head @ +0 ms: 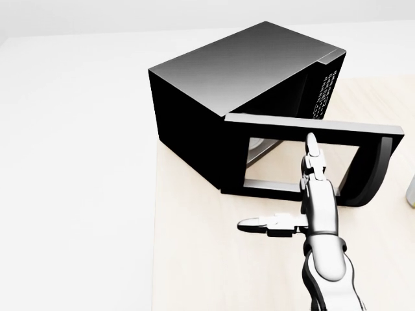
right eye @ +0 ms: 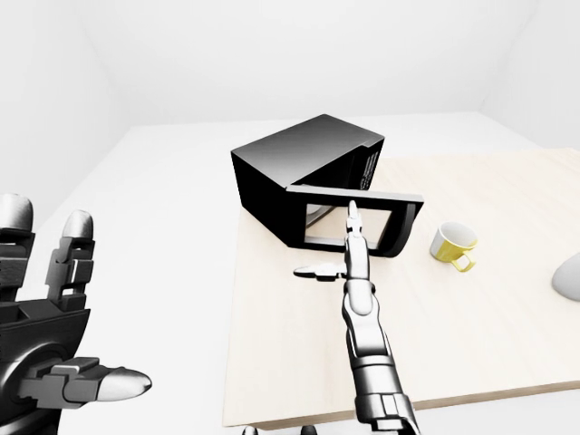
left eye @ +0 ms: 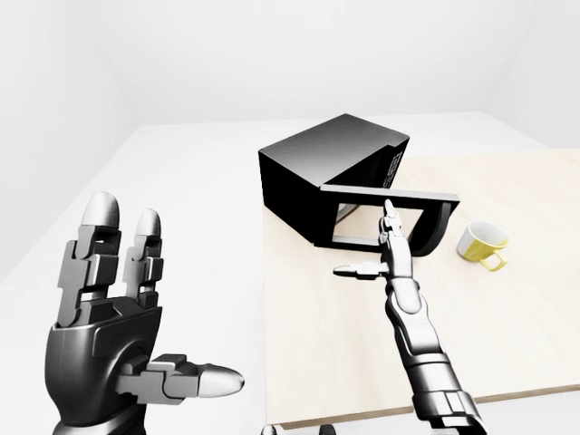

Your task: Close the microwave.

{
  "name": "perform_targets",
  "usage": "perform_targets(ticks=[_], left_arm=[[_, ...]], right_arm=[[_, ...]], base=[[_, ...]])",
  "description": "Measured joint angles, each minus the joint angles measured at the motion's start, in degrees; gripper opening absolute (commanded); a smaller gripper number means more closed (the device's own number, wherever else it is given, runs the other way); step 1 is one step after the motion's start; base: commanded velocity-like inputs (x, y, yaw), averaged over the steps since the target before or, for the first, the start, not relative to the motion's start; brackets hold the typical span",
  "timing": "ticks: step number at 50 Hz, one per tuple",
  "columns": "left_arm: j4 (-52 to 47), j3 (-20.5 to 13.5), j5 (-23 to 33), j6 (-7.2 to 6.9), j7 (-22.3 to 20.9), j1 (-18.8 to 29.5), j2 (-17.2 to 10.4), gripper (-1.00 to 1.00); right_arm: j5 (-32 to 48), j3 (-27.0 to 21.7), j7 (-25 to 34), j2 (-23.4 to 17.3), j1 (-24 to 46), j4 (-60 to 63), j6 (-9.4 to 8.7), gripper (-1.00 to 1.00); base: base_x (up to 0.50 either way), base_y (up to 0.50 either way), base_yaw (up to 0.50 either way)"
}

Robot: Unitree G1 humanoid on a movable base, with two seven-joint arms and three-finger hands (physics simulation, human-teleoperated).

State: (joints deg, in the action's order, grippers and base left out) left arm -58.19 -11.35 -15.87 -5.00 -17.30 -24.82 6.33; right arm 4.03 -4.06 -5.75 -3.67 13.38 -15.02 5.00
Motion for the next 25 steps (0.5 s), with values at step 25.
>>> perform_targets(ticks=[25], left_arm=[[0.24, 0.00, -0.02, 0.00, 0.12, 0.19, -0.13, 1.00]], right_arm=[[-3.09, -1.92, -0.47, -4.27, 17.22, -25.82, 0.00, 1.00]], base=[[0.00, 0.00, 0.00]])
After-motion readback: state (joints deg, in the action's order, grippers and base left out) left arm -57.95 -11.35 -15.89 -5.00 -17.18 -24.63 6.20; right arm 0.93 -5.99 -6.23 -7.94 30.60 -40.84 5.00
